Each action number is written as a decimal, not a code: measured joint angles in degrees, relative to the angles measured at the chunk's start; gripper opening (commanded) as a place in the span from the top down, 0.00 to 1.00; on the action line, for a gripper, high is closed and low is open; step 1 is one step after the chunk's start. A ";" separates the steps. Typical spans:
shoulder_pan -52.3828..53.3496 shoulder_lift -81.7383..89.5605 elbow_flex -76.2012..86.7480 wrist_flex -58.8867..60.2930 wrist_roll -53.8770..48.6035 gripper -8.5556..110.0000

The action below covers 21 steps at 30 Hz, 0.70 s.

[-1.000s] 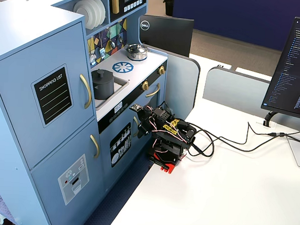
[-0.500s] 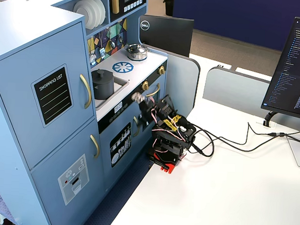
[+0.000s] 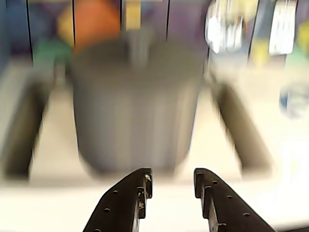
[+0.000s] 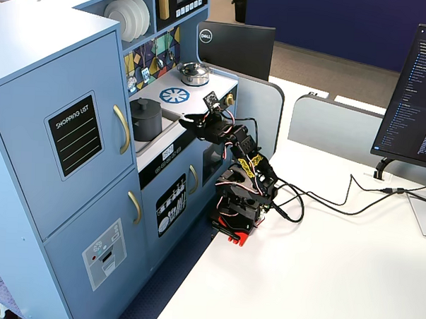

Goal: Take off the lid from the gray recipient and place it on the counter

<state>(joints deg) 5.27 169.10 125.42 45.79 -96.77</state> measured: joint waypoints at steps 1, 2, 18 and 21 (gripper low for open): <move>-0.70 -0.70 0.00 -2.11 0.00 0.92; -1.32 -1.41 0.00 -4.13 0.00 0.91; -1.93 -14.33 1.85 -25.40 2.72 0.79; -1.85 -17.75 1.23 -26.28 3.96 0.79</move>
<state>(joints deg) 3.43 151.35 126.65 19.51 -92.81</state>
